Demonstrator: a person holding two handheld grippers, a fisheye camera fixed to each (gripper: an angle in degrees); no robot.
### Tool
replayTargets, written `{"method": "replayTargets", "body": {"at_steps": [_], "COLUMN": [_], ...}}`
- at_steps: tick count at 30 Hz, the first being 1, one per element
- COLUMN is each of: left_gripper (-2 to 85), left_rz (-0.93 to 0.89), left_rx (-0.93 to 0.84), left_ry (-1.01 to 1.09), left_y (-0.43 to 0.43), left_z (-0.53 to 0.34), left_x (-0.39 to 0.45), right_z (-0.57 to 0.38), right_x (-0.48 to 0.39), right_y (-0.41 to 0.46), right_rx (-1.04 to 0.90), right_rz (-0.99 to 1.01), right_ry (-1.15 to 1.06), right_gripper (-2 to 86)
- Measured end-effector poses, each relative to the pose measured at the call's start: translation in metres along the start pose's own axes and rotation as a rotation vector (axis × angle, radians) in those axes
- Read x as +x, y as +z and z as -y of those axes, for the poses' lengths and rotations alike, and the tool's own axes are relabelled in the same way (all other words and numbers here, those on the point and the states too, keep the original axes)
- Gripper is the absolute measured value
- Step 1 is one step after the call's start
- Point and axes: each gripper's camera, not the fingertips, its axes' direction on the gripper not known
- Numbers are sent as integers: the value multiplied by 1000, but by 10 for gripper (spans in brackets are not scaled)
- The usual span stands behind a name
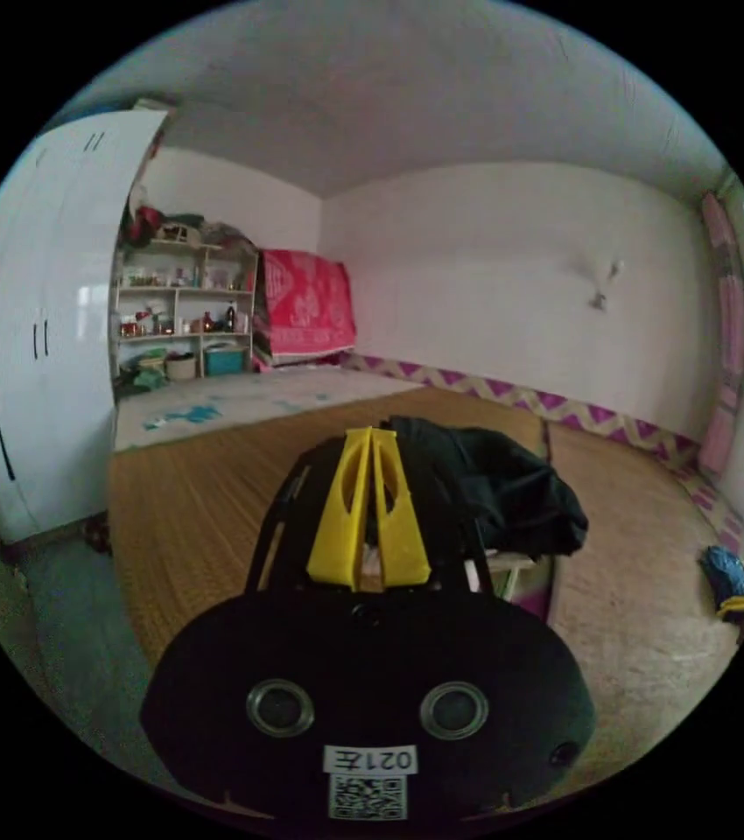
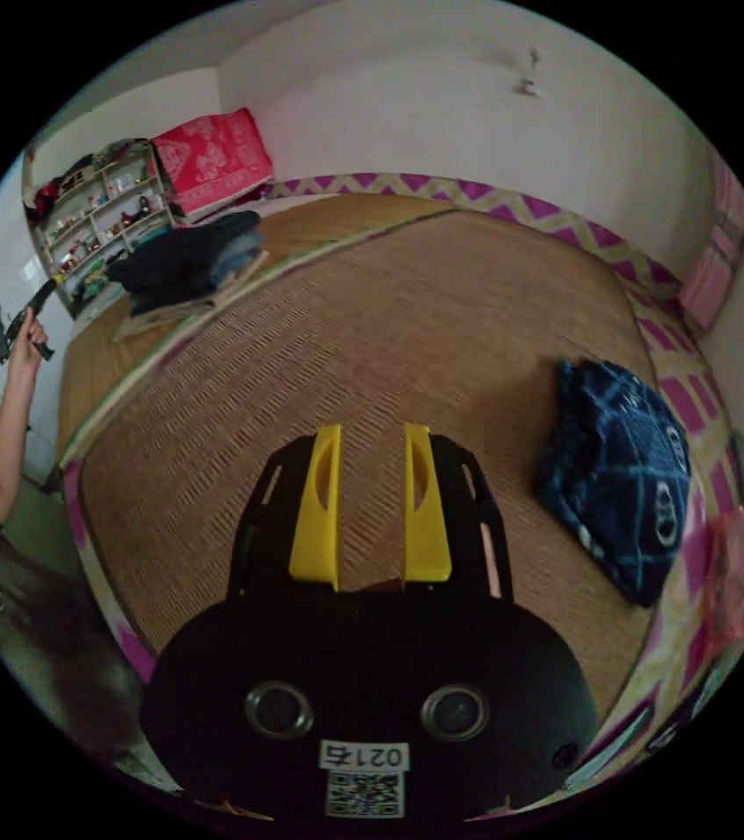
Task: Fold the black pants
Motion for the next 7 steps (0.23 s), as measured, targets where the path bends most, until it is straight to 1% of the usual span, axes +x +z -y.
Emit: {"method": "replayTargets", "body": {"at_steps": [2,5,7], "left_gripper": [-9,-10,-10], "left_rz": [-85,-220,-253], "left_rx": [-135,-246,-295], "left_ry": [25,64,102], "left_y": [-3,-9,-15], "left_z": [-15,-45,-65], "left_x": [16,41,59], "right_z": [-31,-56,-61], "right_x": [30,63,72], "right_y": [-19,-37,-38], "right_rx": [25,56,50], "right_rz": [-67,-179,-261], "right_ry": [66,129,115], "right_gripper": [120,111,106]}}
